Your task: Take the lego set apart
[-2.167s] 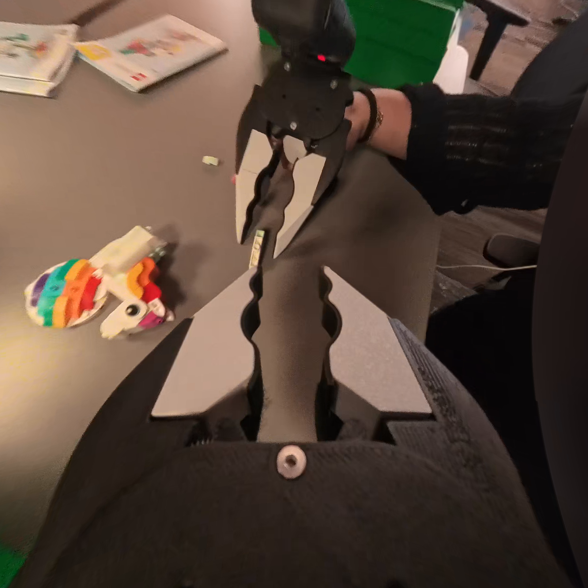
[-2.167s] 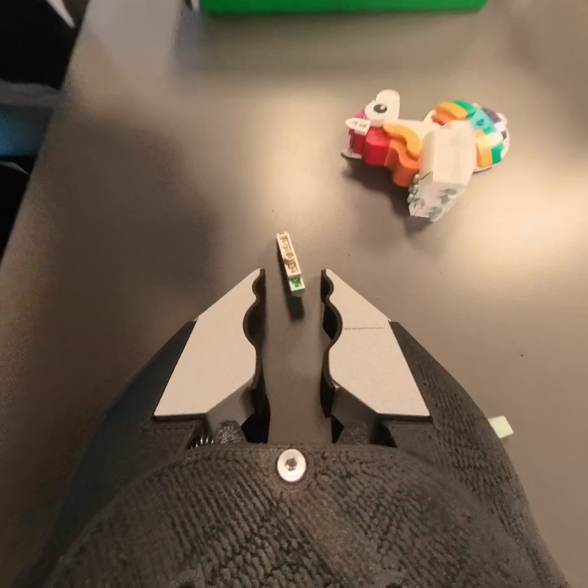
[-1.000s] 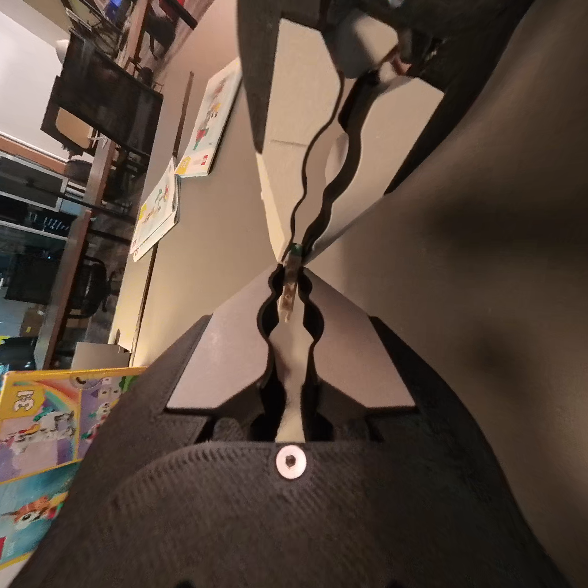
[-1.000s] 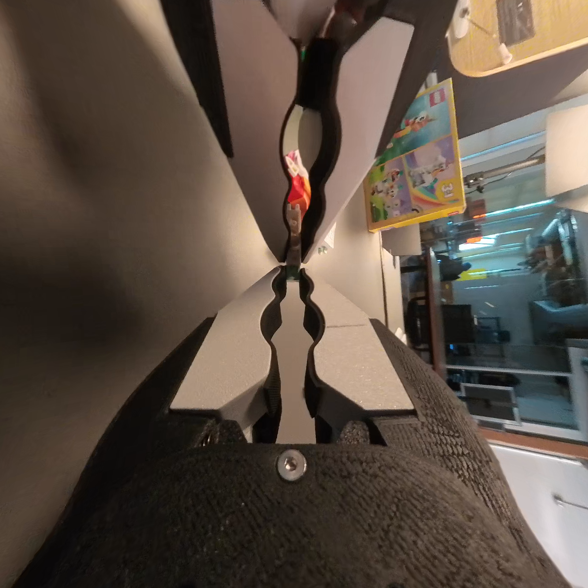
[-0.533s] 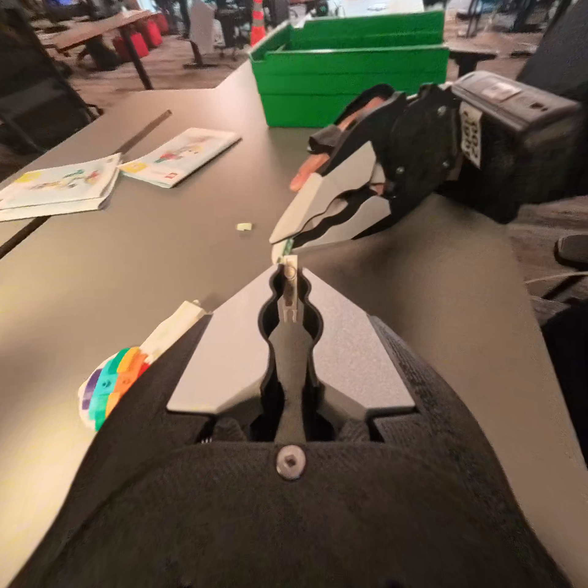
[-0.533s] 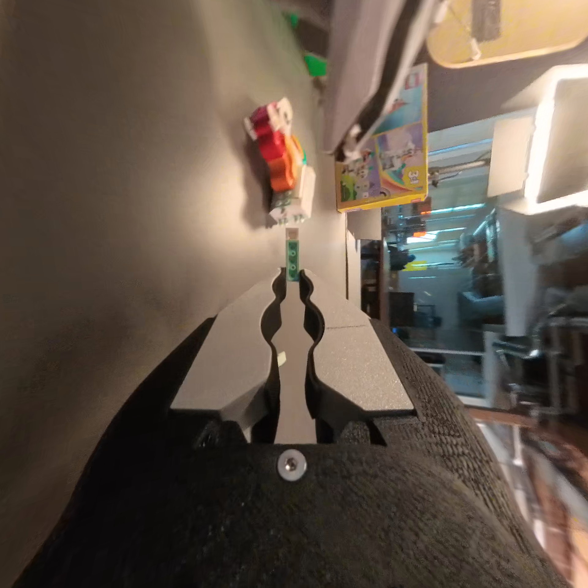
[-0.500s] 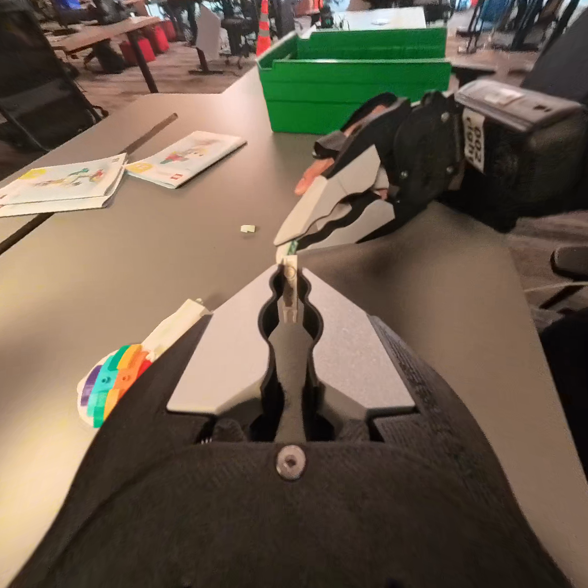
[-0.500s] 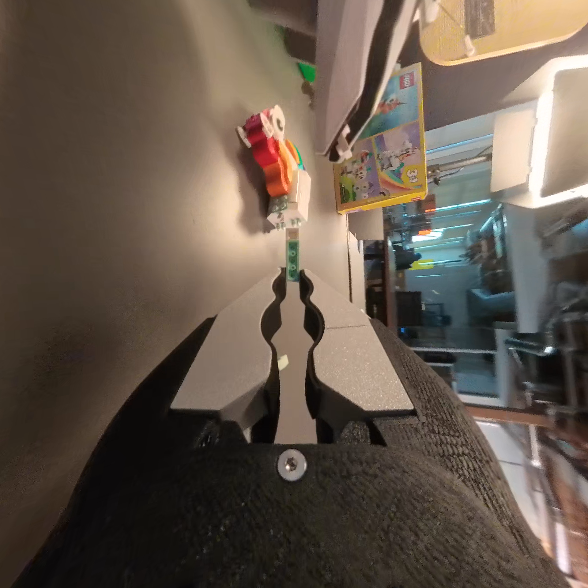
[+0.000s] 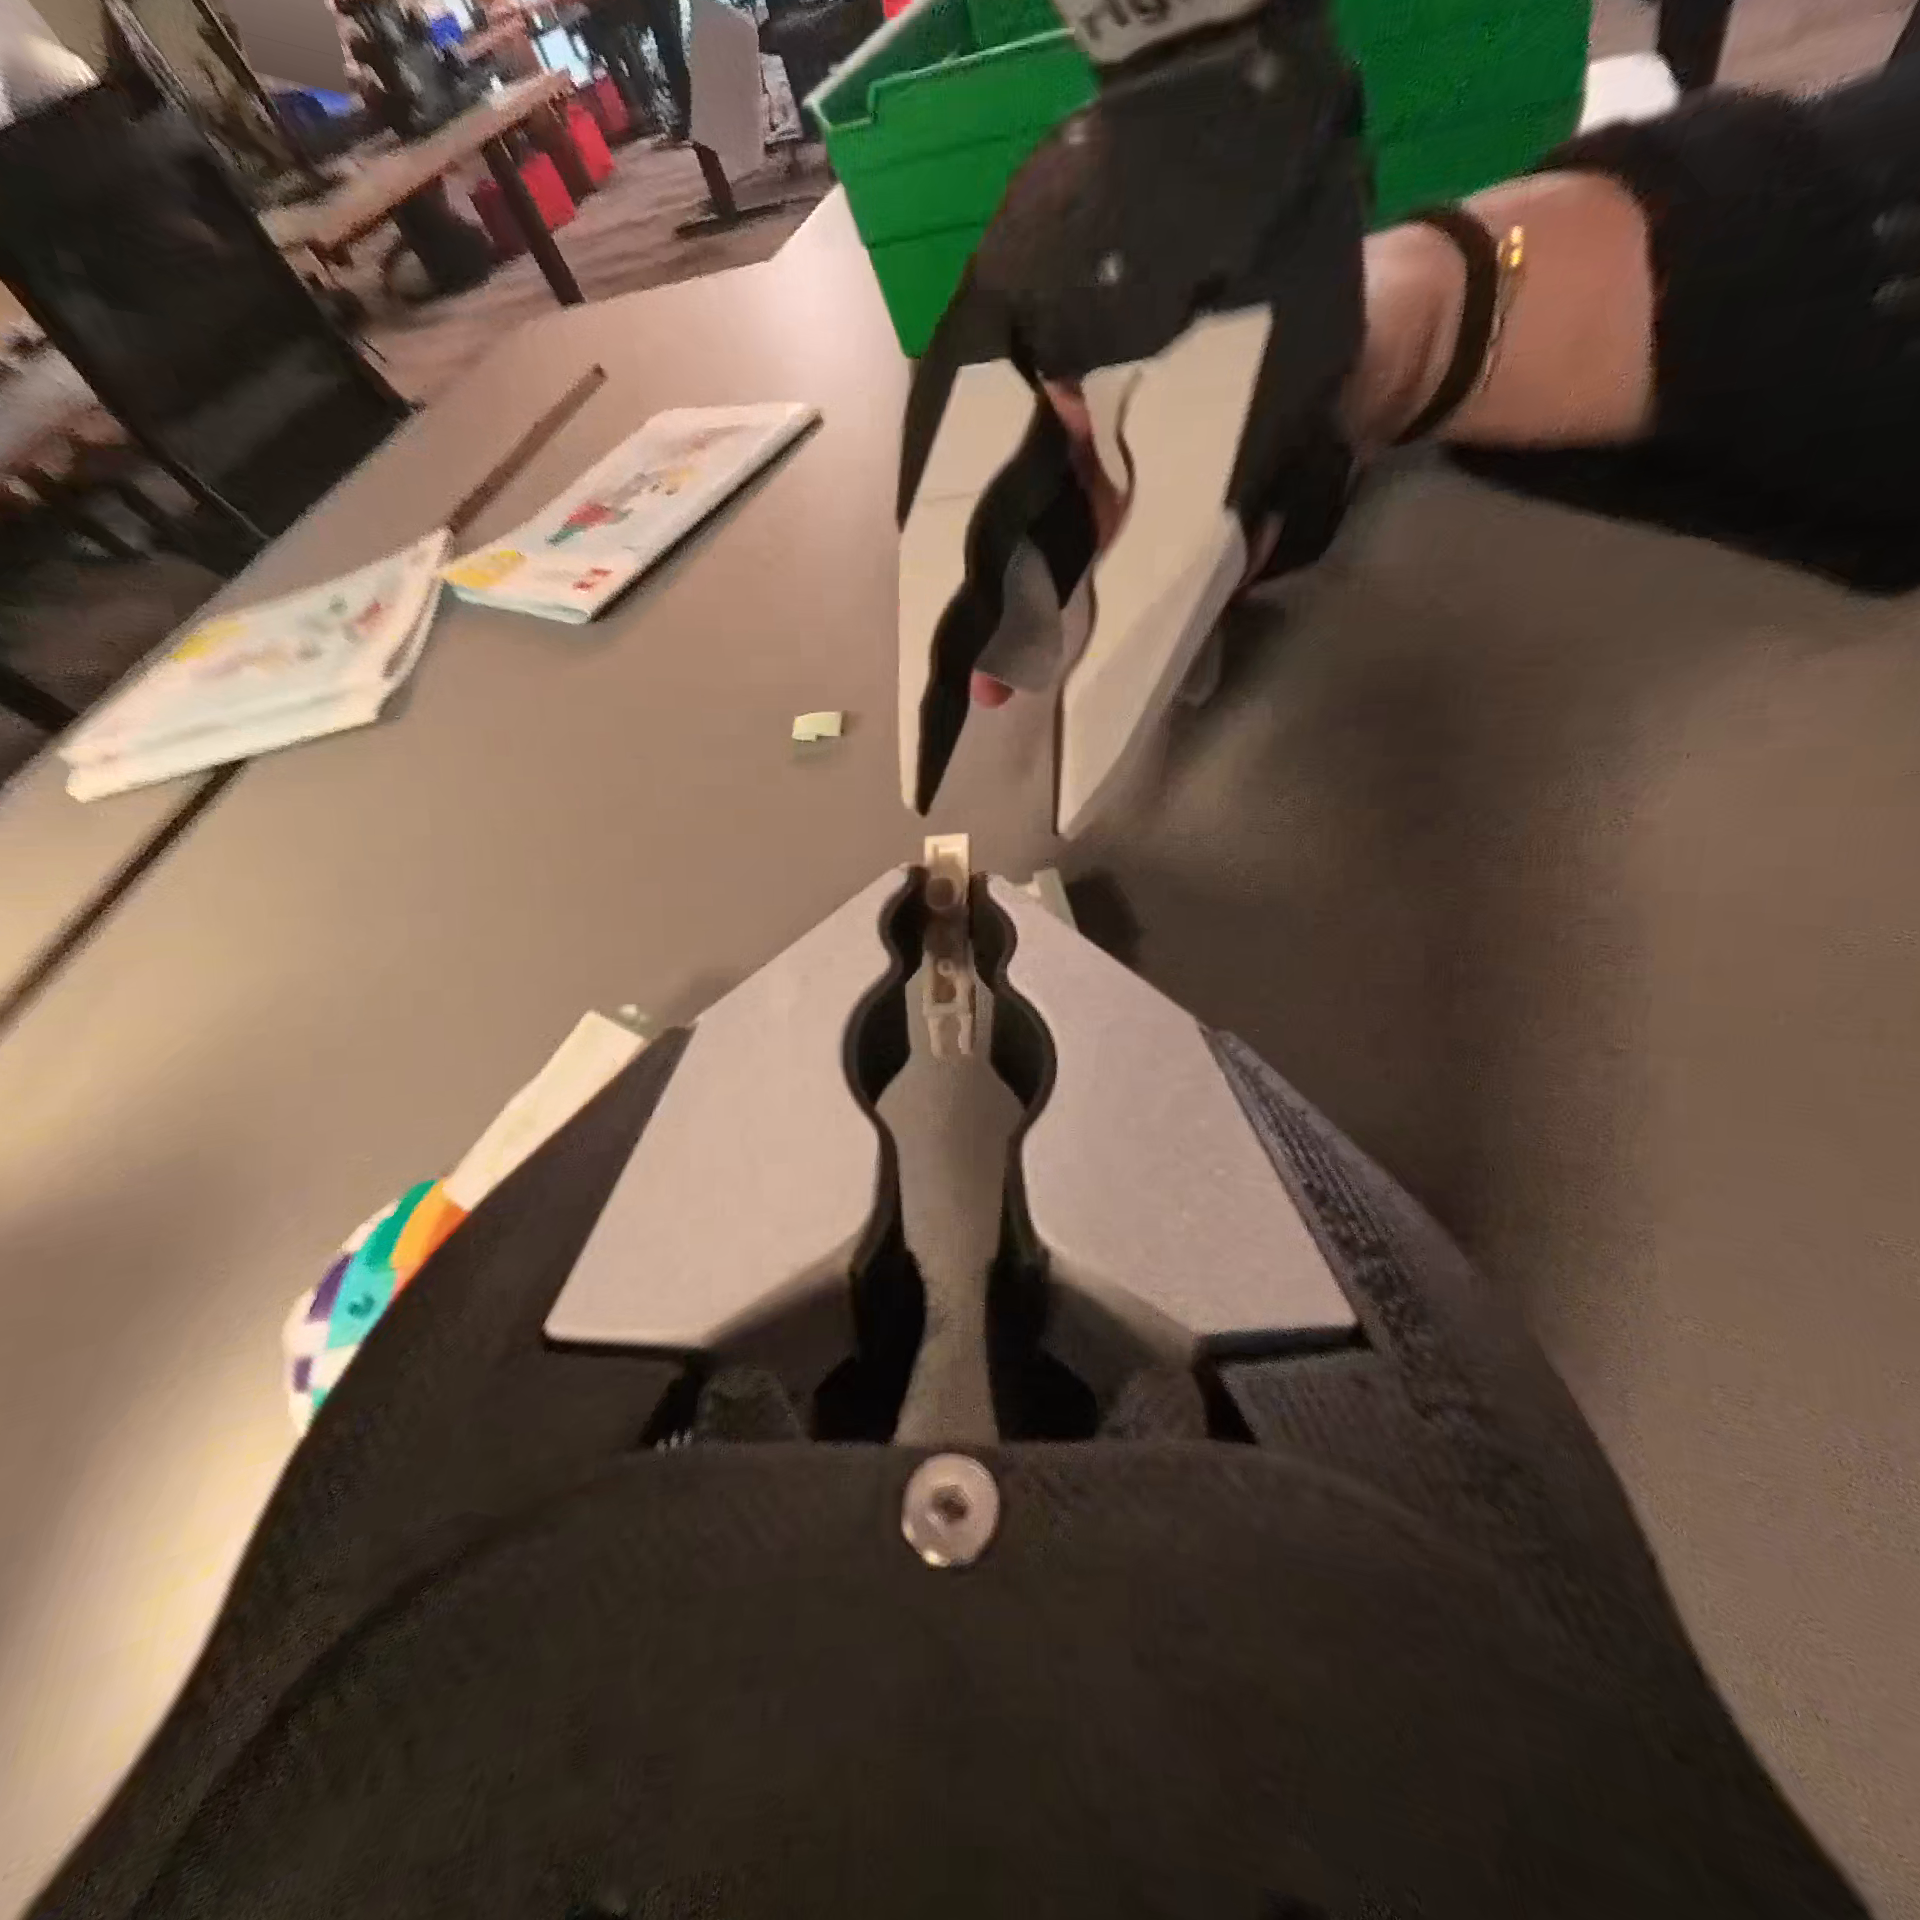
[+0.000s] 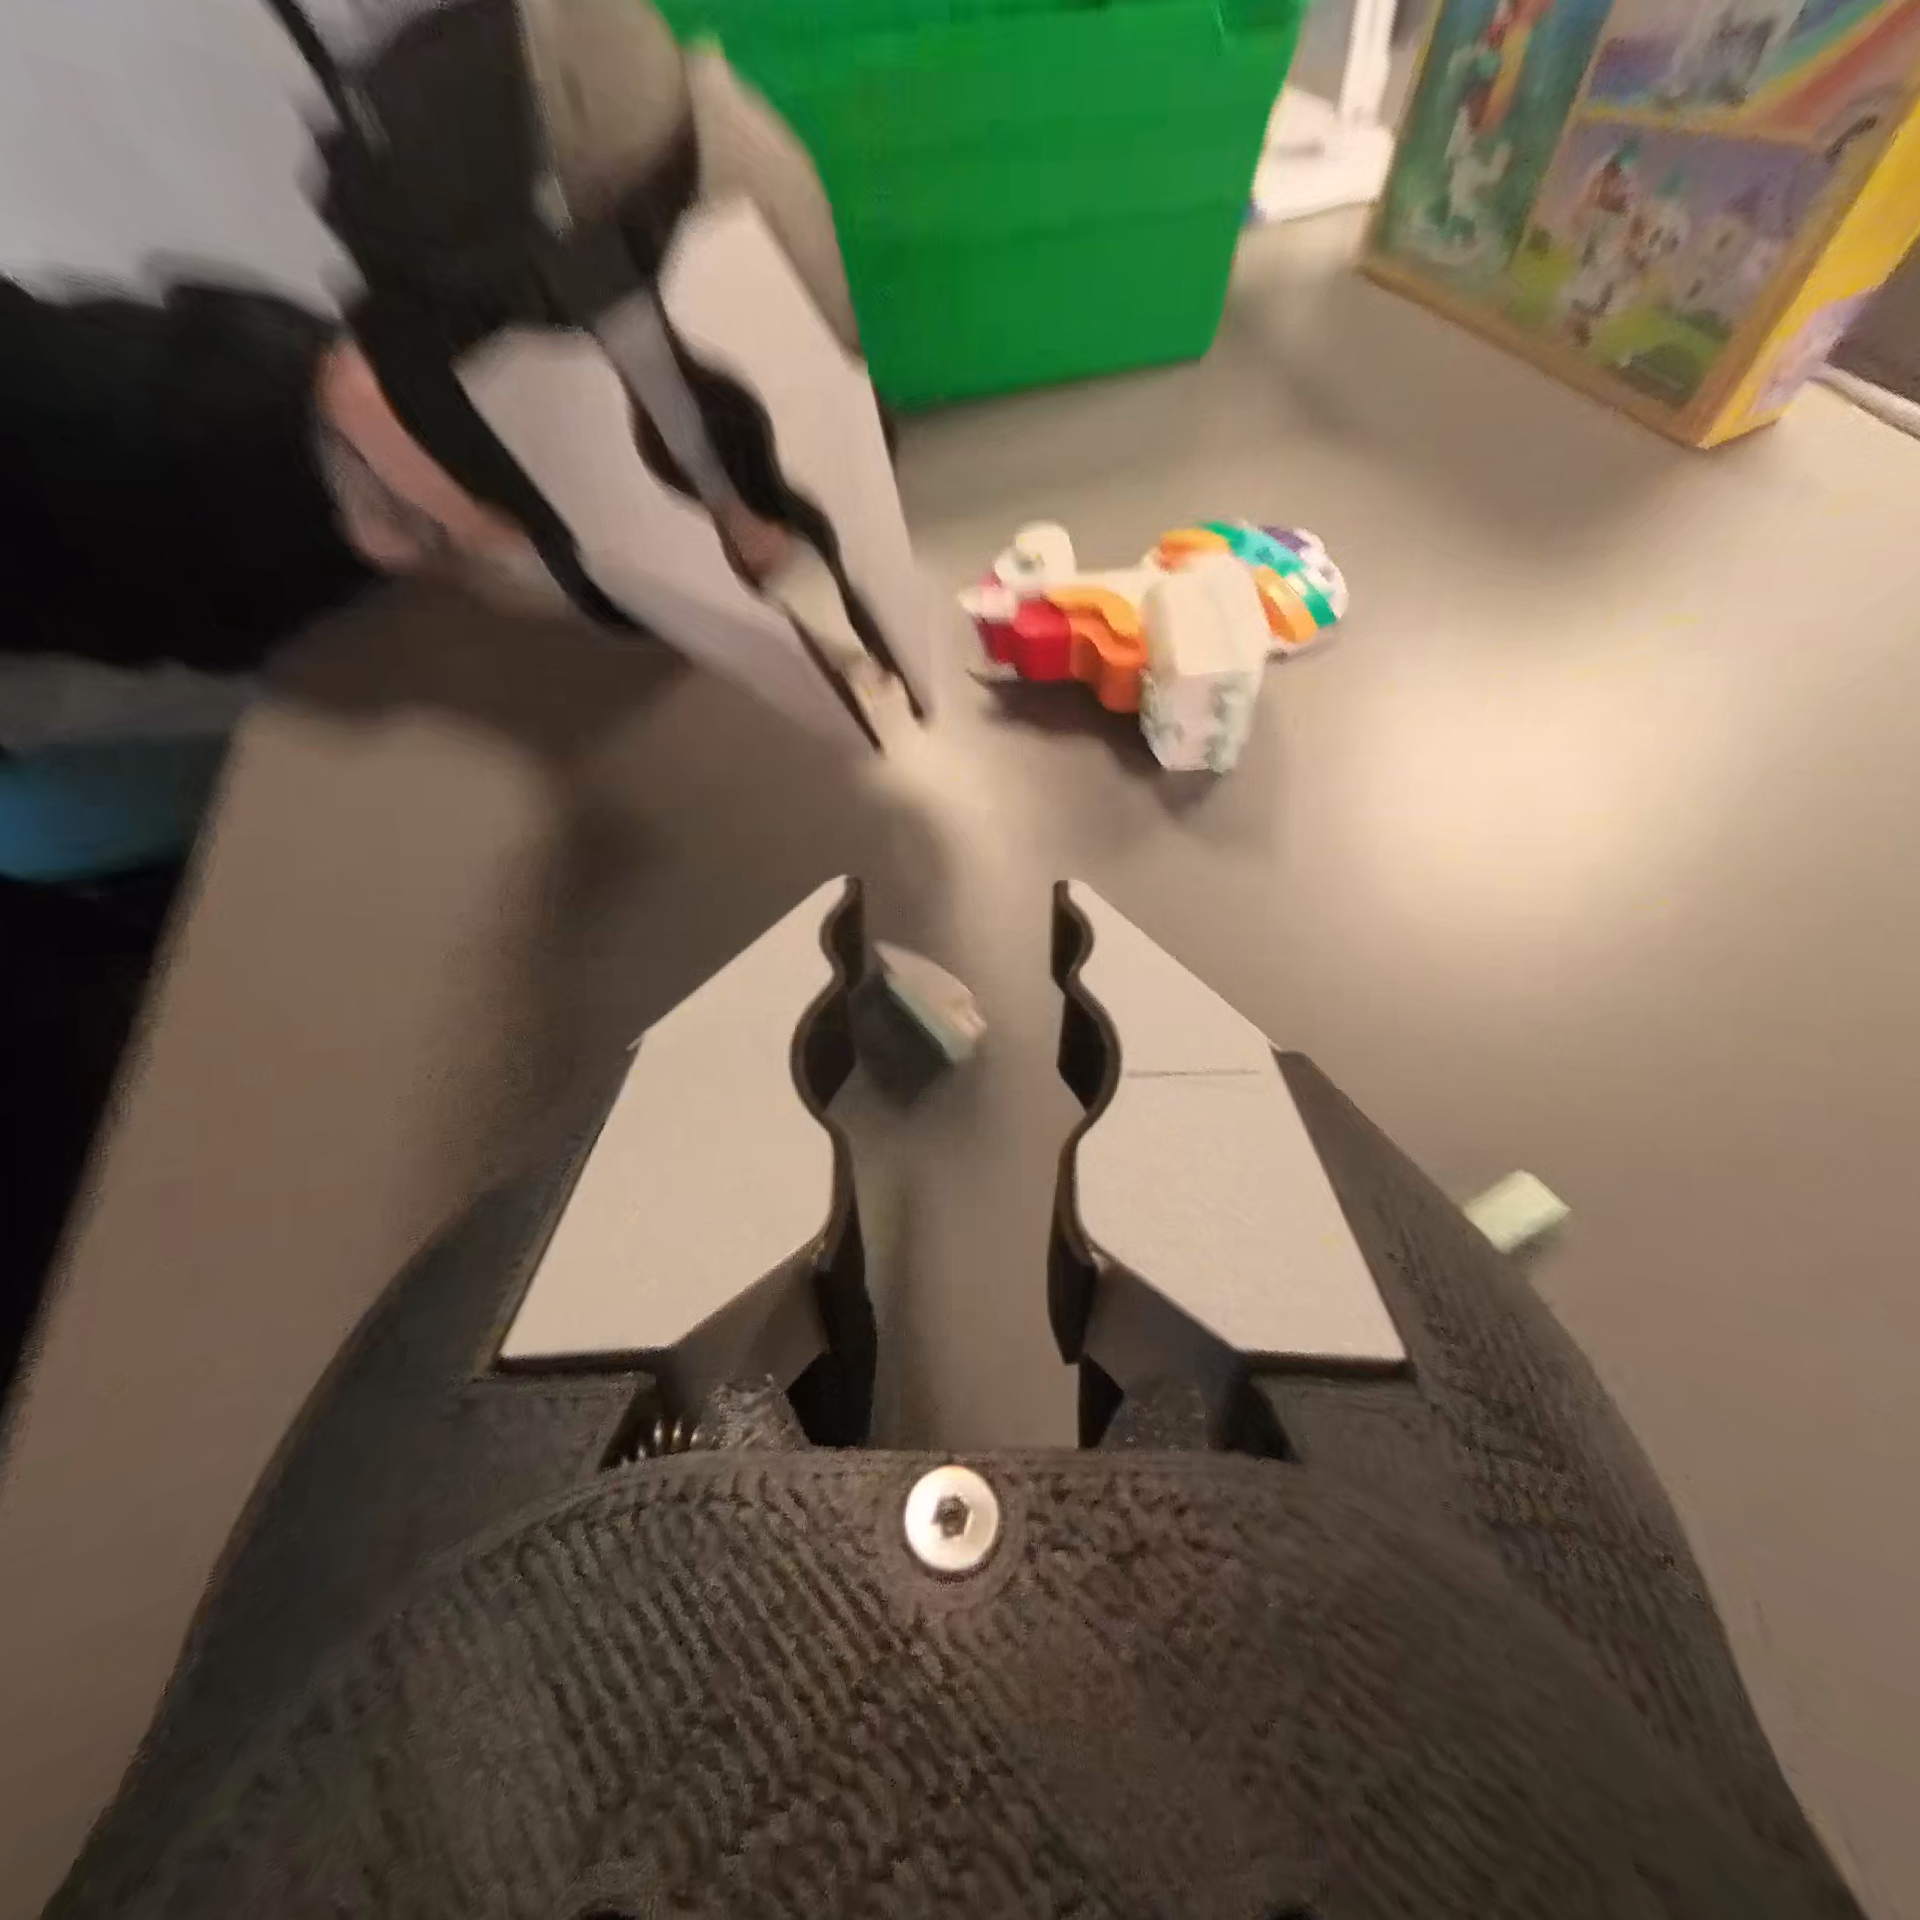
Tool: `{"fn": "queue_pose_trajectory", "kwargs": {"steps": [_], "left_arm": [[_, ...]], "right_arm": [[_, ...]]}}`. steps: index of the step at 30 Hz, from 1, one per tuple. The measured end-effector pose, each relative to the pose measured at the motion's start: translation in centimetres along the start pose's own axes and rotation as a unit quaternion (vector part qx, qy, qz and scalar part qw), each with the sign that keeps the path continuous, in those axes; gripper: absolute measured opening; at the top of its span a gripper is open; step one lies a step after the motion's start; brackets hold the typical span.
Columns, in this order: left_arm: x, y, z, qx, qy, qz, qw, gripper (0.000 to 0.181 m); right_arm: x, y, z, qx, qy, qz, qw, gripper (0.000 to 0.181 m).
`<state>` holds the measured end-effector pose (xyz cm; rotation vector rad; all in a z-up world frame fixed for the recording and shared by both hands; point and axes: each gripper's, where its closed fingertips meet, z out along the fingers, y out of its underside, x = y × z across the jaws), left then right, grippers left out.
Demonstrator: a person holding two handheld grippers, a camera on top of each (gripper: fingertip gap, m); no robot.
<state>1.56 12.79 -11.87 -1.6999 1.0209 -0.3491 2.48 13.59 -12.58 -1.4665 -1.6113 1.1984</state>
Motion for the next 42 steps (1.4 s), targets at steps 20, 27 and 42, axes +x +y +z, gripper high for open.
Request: {"fn": "queue_pose_trajectory", "kwargs": {"steps": [20, 27, 42], "left_arm": [[0.9, 0.0, 1.9, -0.027, -0.118, 0.243, 0.962, 0.008], [1.9, -1.5, 1.4, 0.034, -0.069, 0.136, 0.988, 0.049], [1.5, -1.5, 0.3, 0.068, 0.130, -0.237, 0.960, 0.006]], "right_arm": [[-1.4, -0.5, 0.3, 0.040, -0.121, 0.220, 0.967, 0.008], [-2.2, -1.0, -1.0, 0.056, -0.139, 0.121, 0.981, 0.003], [-2.1, -1.4, -1.4, 0.067, -0.043, -0.100, 0.992, 0.008]]}}
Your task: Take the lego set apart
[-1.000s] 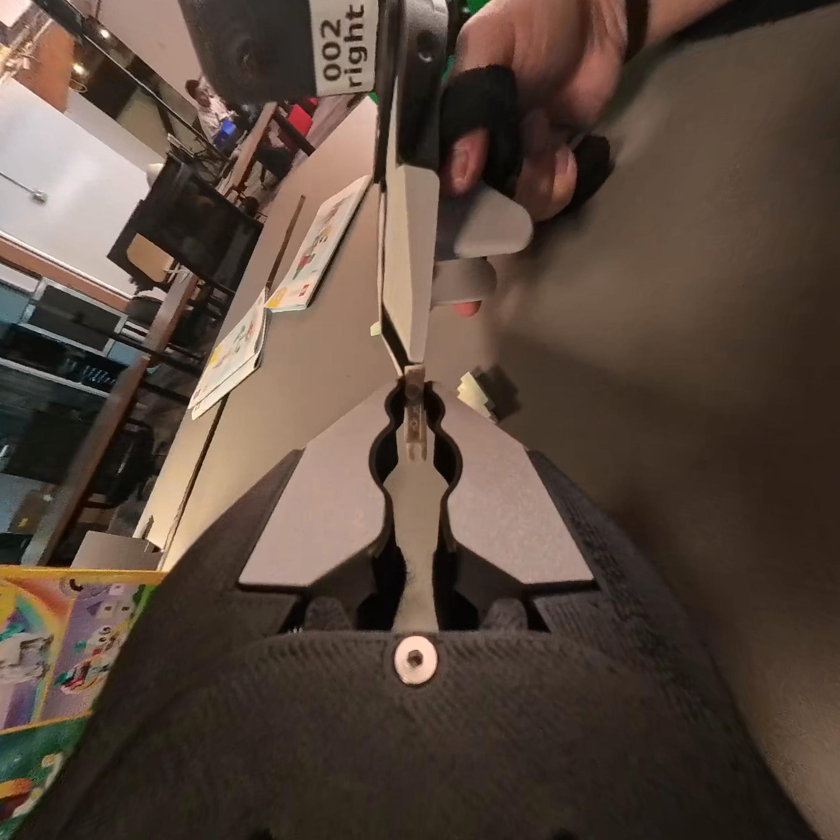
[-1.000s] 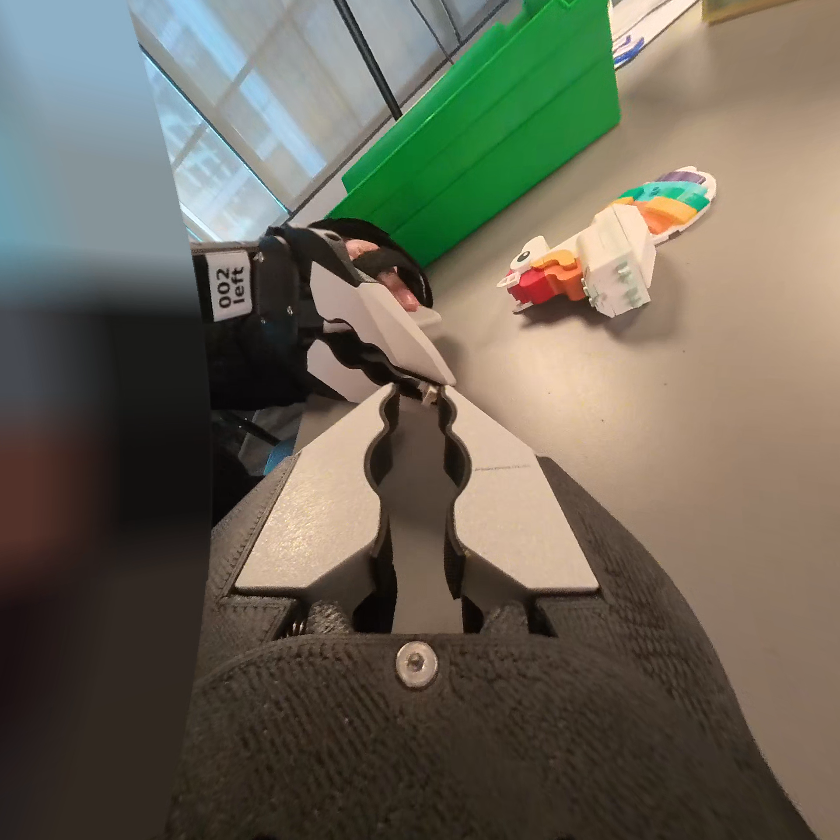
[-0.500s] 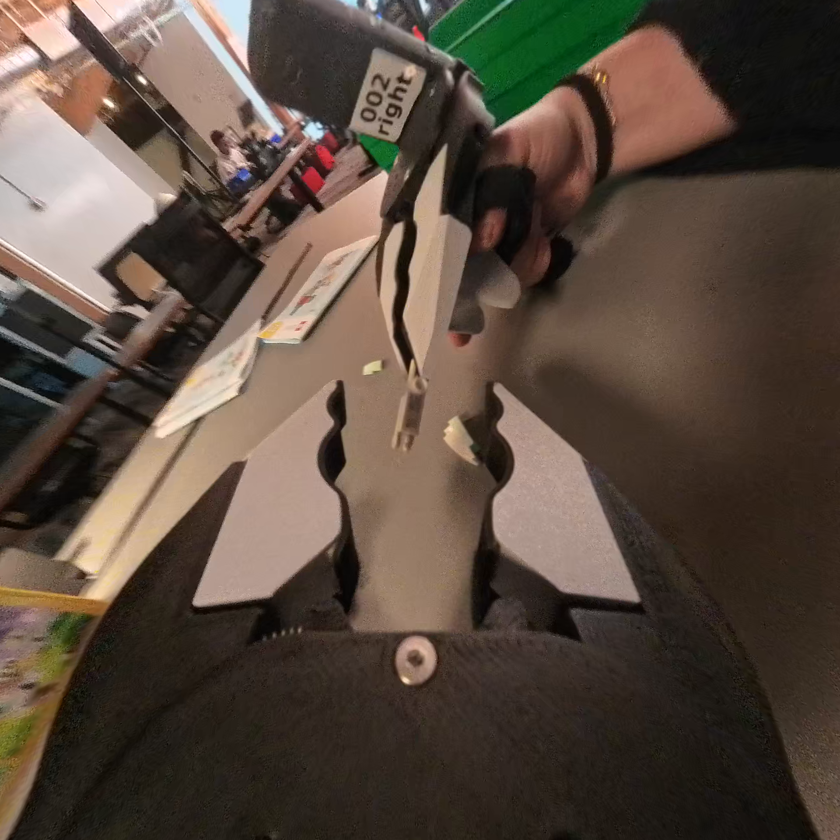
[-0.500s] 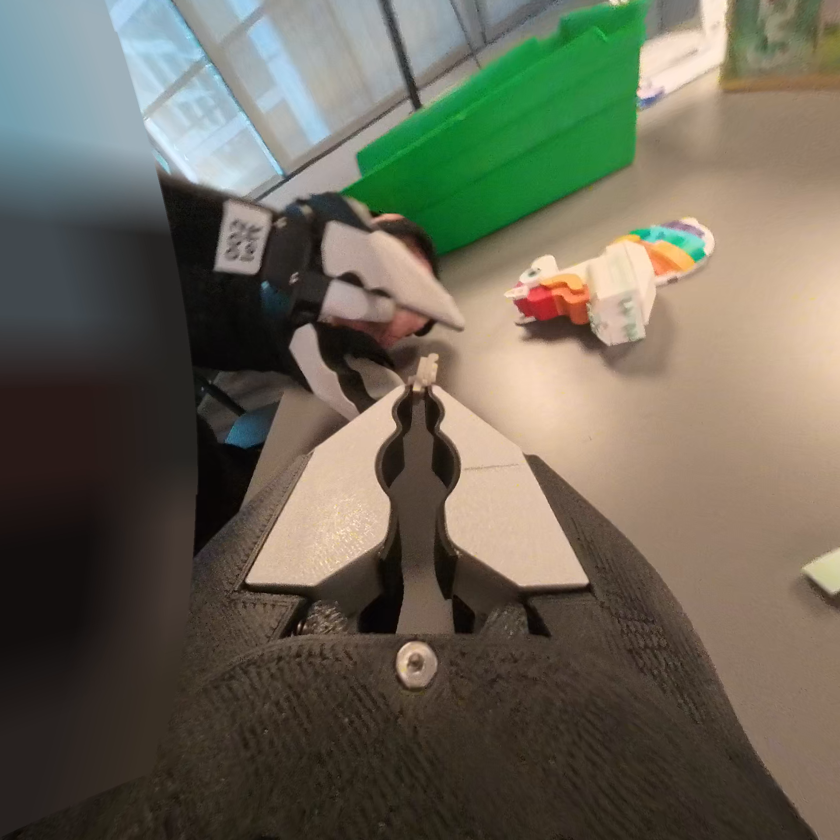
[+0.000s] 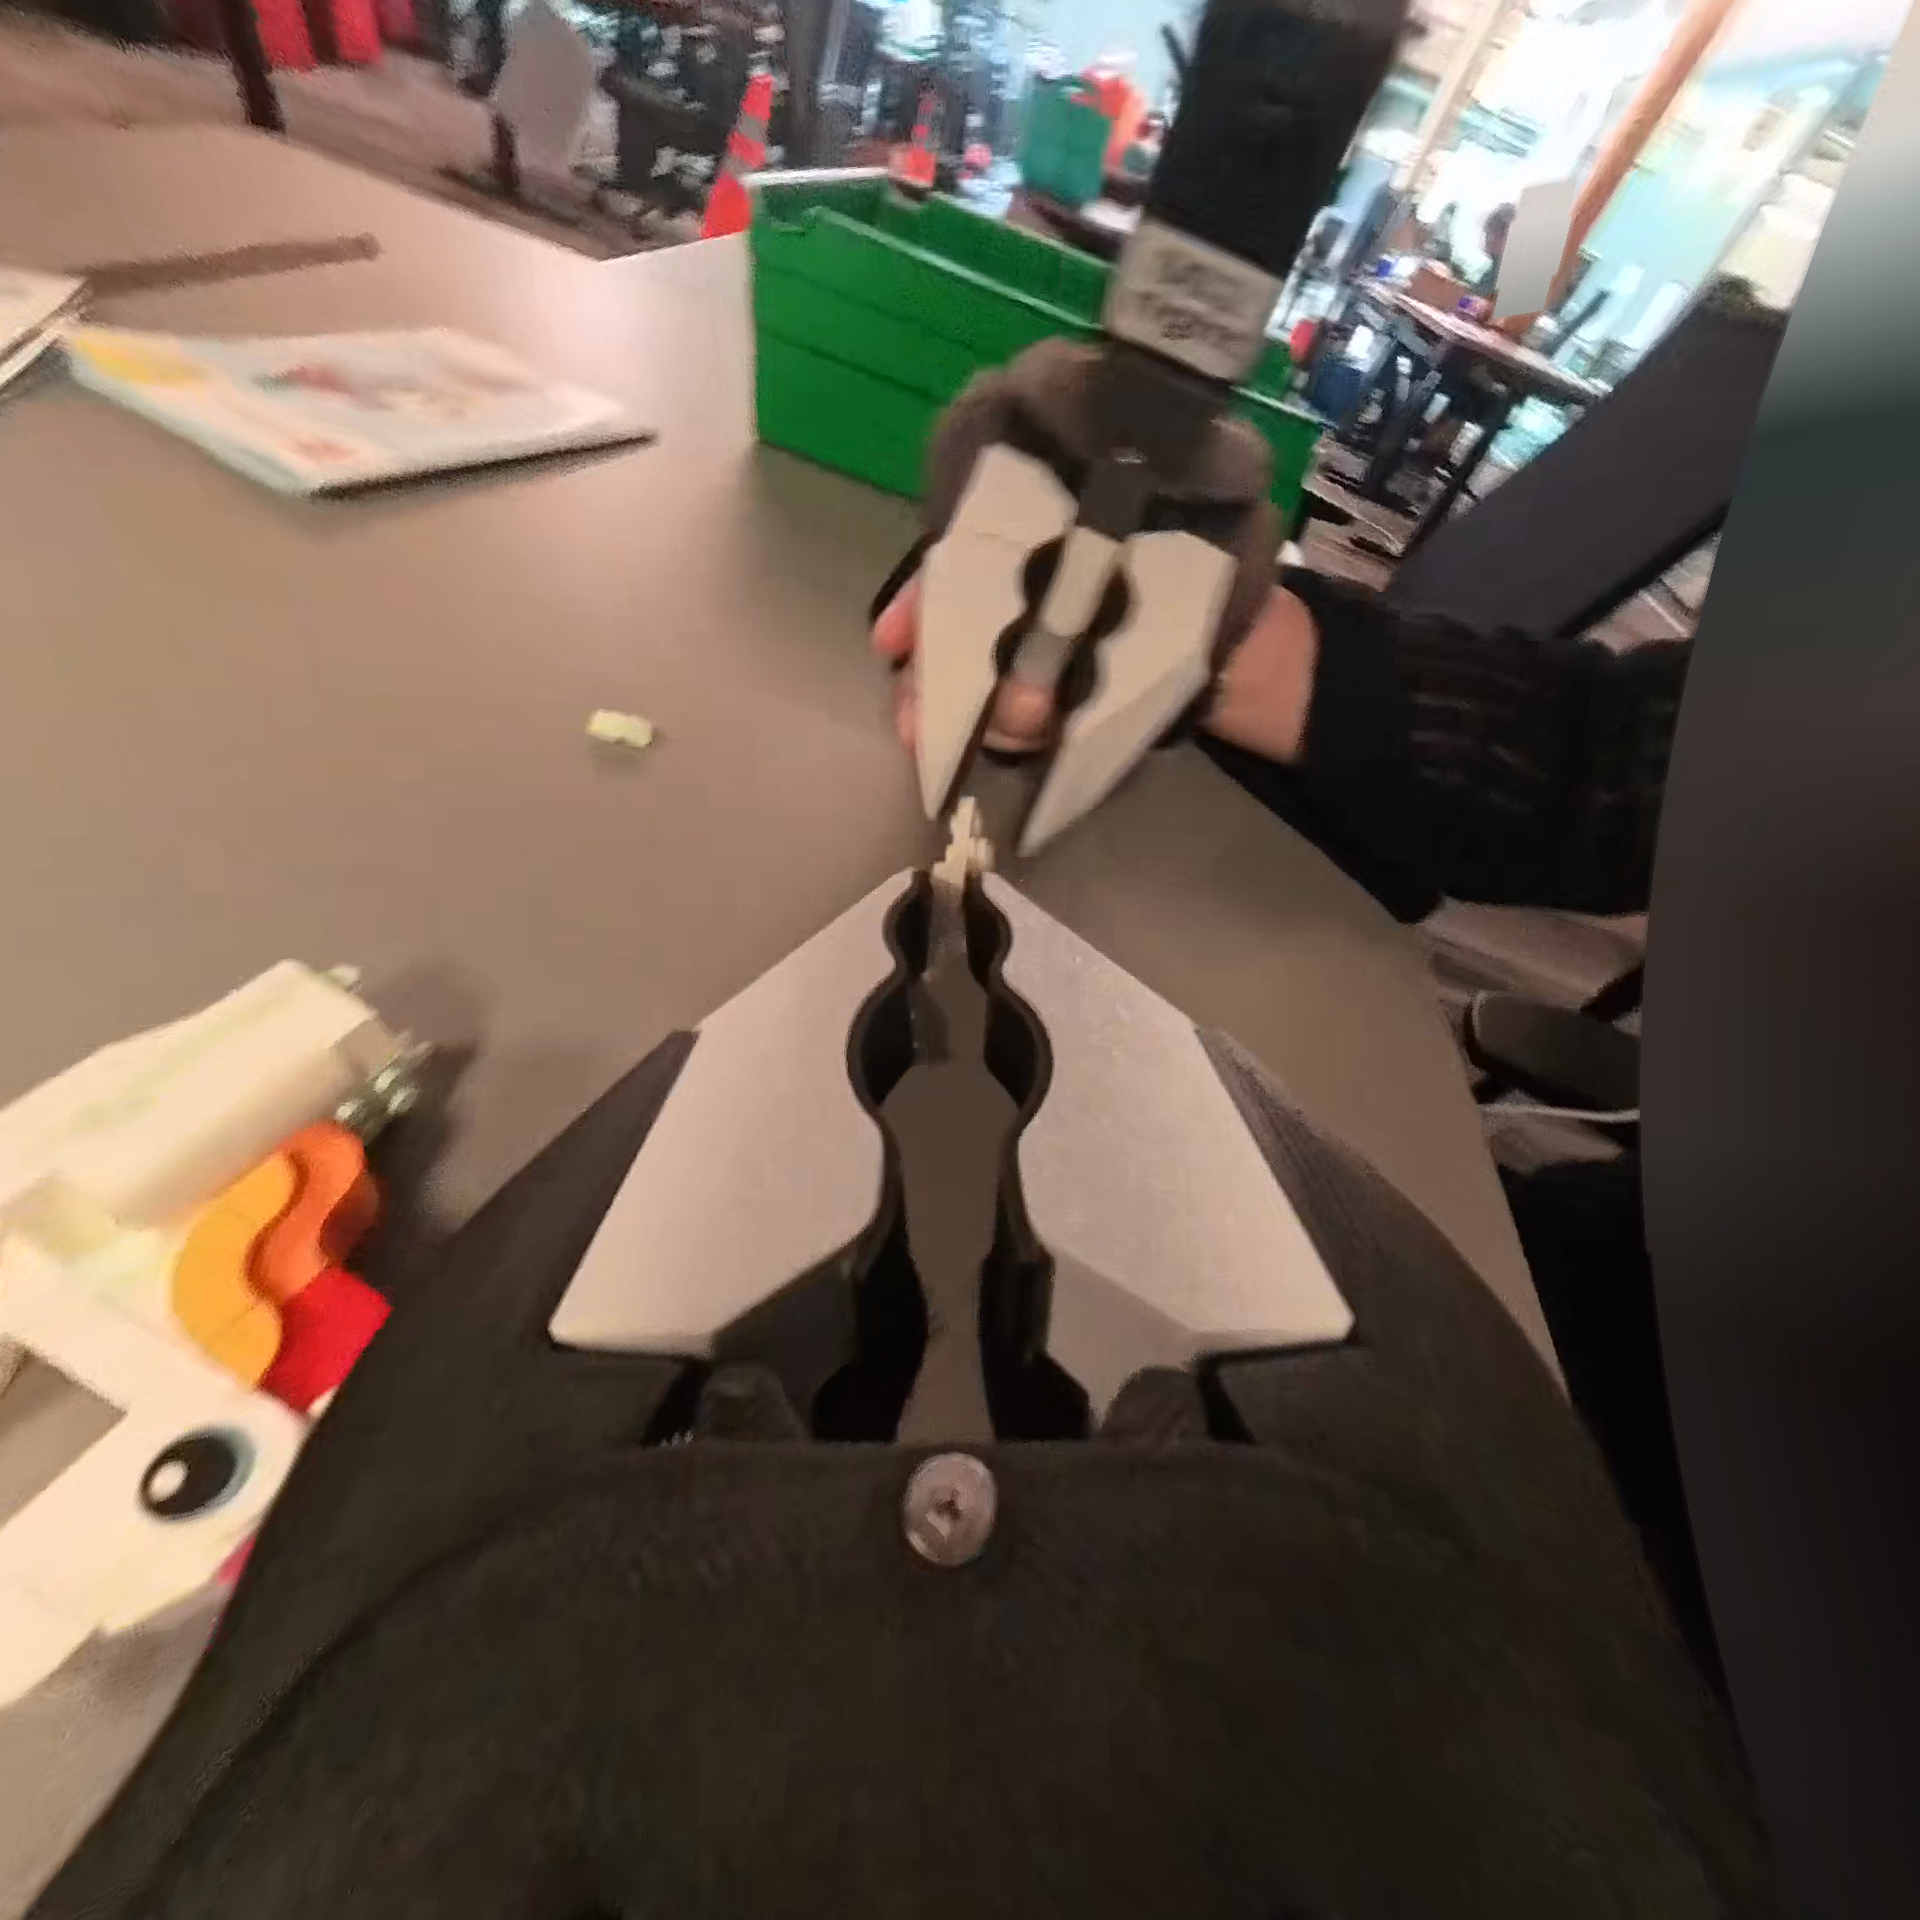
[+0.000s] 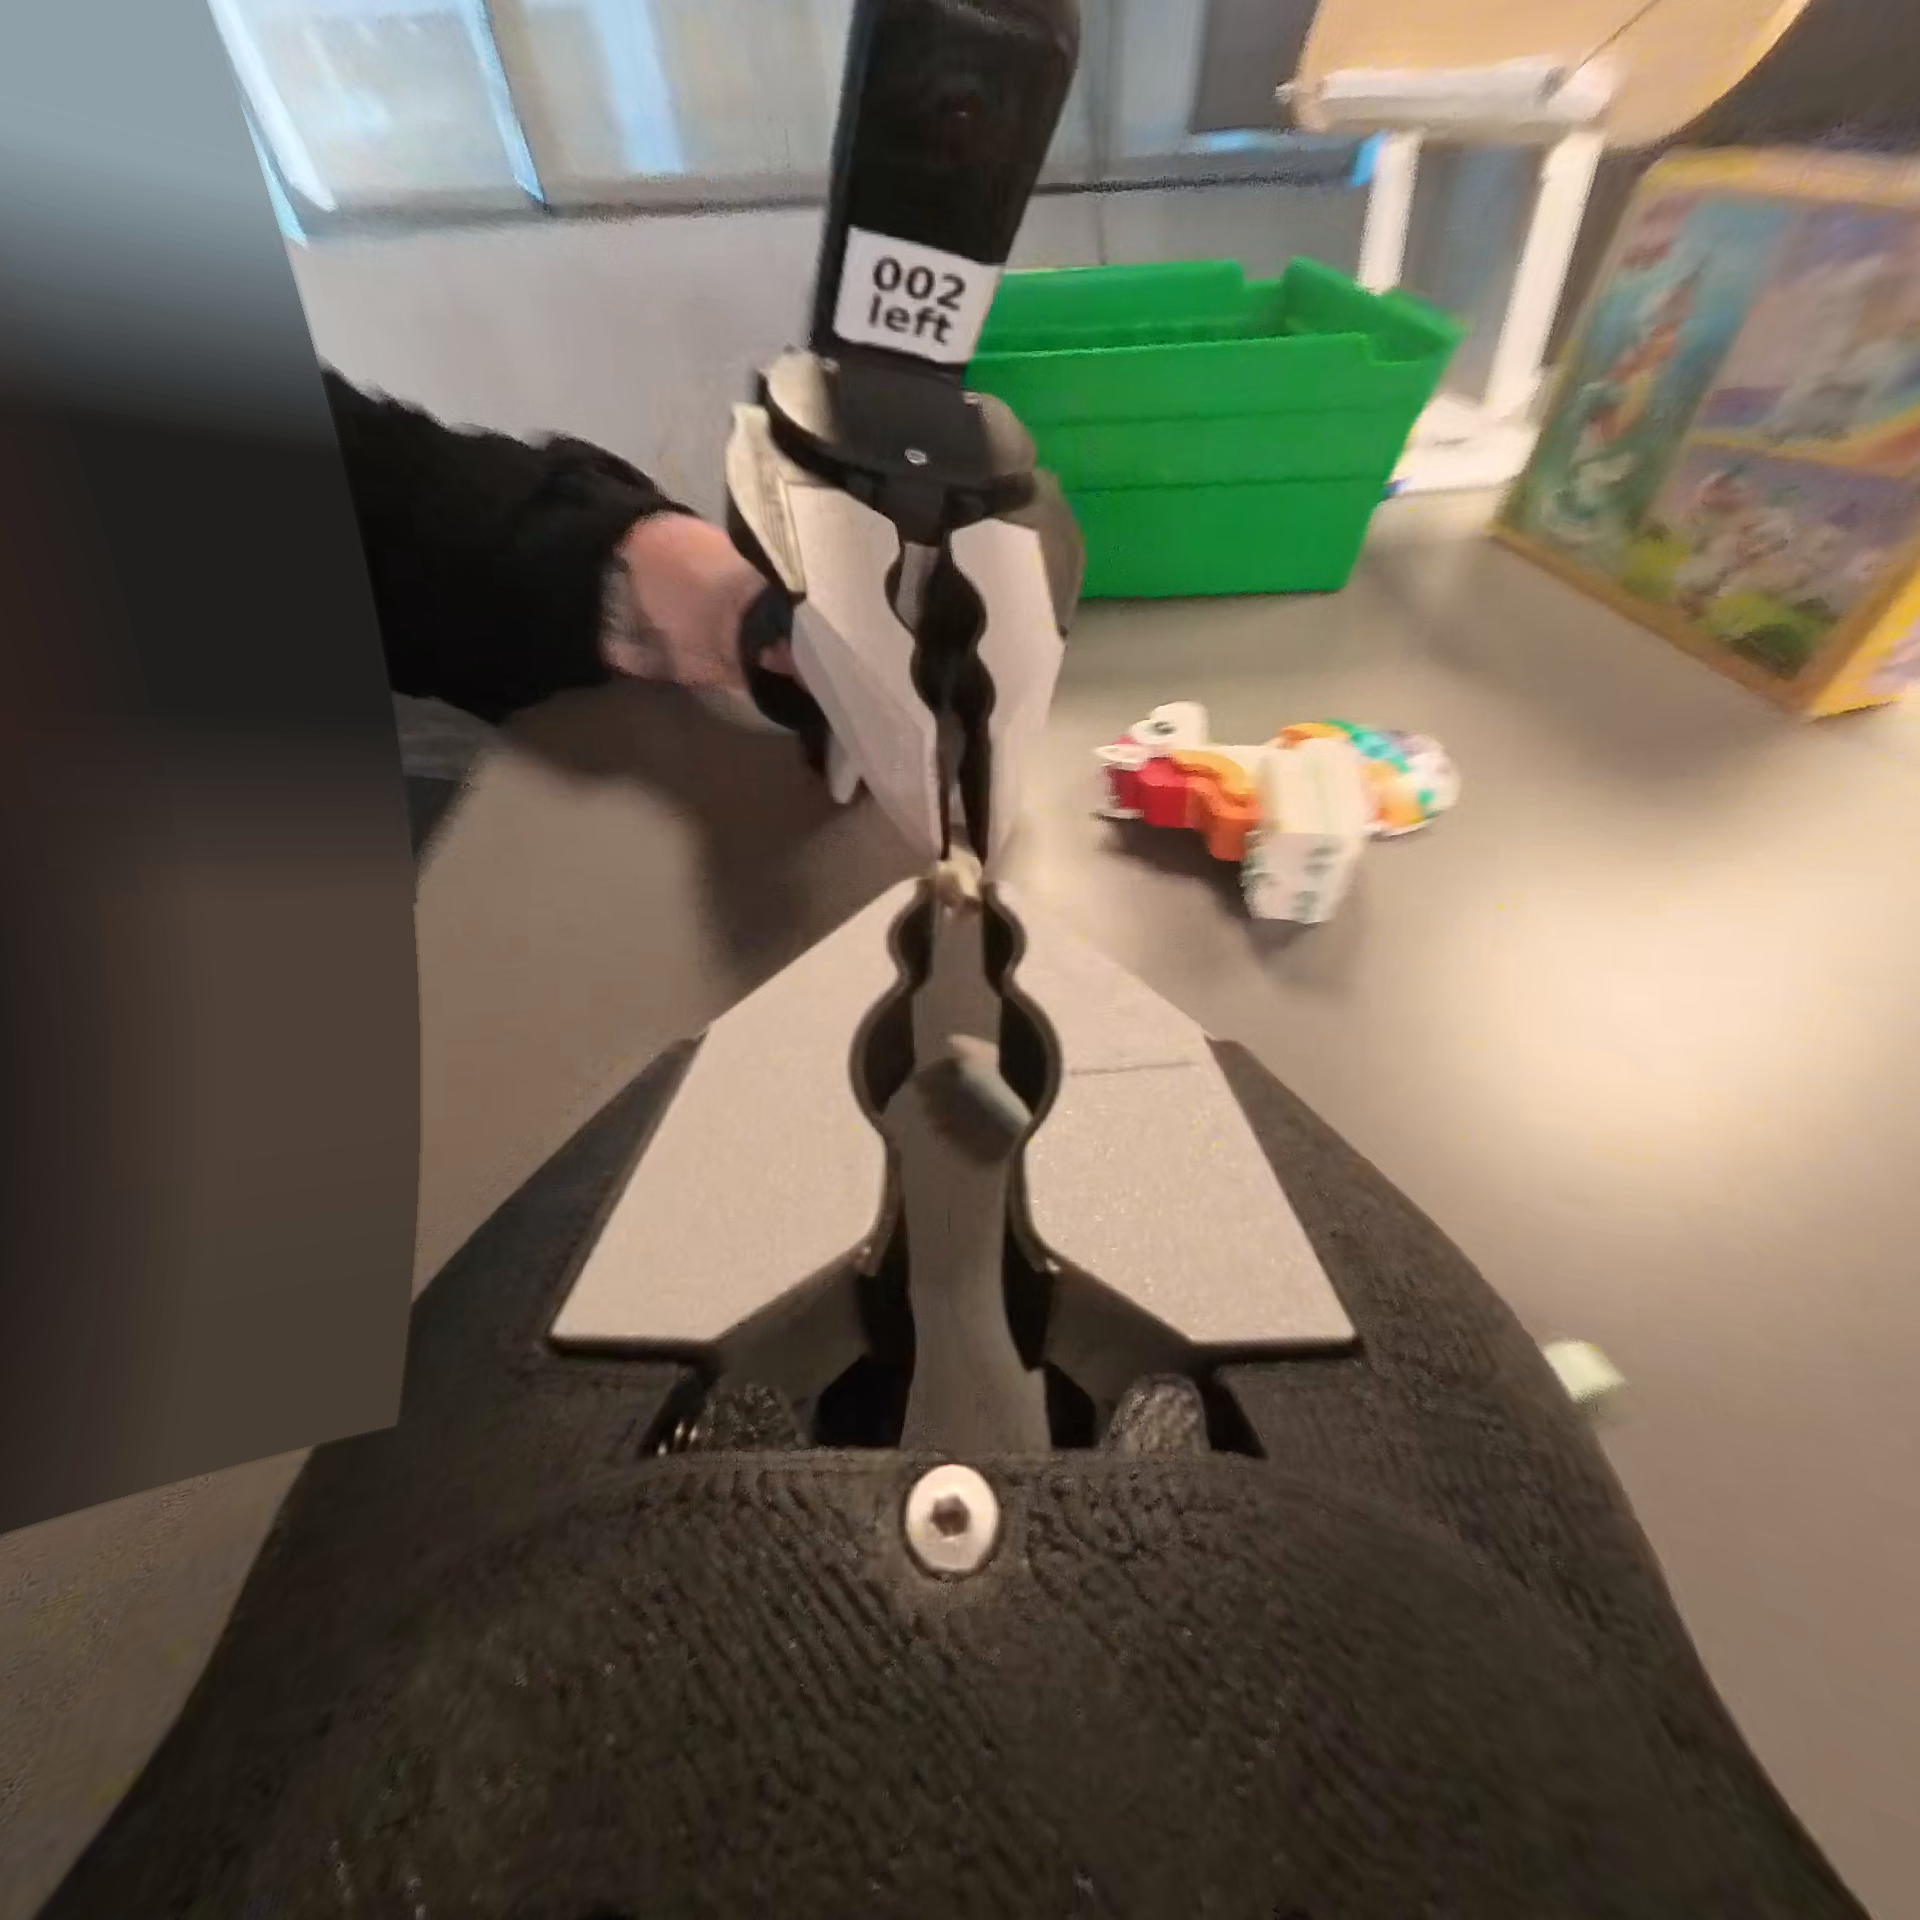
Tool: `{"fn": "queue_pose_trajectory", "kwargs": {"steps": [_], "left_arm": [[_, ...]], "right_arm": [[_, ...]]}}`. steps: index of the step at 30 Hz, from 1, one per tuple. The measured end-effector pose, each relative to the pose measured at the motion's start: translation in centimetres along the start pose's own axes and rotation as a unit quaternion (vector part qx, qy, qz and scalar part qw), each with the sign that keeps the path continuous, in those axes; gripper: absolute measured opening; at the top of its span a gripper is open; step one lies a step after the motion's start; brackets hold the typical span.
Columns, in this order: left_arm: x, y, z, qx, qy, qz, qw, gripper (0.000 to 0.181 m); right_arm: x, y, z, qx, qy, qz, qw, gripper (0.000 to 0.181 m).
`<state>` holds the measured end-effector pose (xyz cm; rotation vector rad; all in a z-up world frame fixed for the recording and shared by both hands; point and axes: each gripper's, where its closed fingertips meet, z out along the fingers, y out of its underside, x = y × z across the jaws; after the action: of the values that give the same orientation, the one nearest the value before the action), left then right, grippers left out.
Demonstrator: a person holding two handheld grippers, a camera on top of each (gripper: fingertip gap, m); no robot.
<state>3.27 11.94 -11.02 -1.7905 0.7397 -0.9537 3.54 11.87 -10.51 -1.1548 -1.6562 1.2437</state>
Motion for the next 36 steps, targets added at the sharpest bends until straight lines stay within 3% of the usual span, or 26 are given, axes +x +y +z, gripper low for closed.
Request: {"fn": "queue_pose_trajectory", "kwargs": {"steps": [2, 5, 8, 10, 13, 30, 34, 36], "left_arm": [[-1.1, 0.3, -0.1, -0.004, -0.016, -0.051, 0.999, 0.005], [-1.7, 0.7, 0.0, -0.006, -0.008, -0.123, 0.992, 0.005], [-2.1, 1.2, 0.0, -0.020, -0.015, -0.138, 0.990, 0.005], [-2.3, 1.5, -0.1, -0.029, -0.024, -0.138, 0.990, 0.005], [-2.6, 2.0, -0.1, -0.047, -0.038, -0.128, 0.990, 0.005], [-2.3, 3.3, 0.3, -0.094, -0.050, -0.095, 0.990, 0.005], [-2.5, 3.6, 0.4, -0.111, -0.070, -0.057, 0.990, 0.005], [-2.4, 3.6, 0.3, -0.112, -0.073, -0.043, 0.990, 0.005]], "right_arm": [[0.5, 0.4, 0.3, -0.044, 0.072, -0.141, 0.986, 0.022], [0.4, 1.4, 1.3, -0.127, 0.135, -0.324, 0.928, 0.015], [0.7, 2.1, 2.0, -0.181, 0.170, -0.410, 0.878, 0.013], [0.9, 2.4, 2.1, -0.200, 0.181, -0.431, 0.861, 0.013], [1.3, 2.5, 2.2, -0.209, 0.195, -0.438, 0.852, 0.012], [1.2, 3.9, 2.5, -0.245, 0.169, -0.413, 0.860, 0.006], [1.2, 4.0, 2.6, -0.251, 0.173, -0.436, 0.847, 0.005], [1.0, 4.0, 2.6, -0.238, 0.167, -0.434, 0.853, 0.005]]}}
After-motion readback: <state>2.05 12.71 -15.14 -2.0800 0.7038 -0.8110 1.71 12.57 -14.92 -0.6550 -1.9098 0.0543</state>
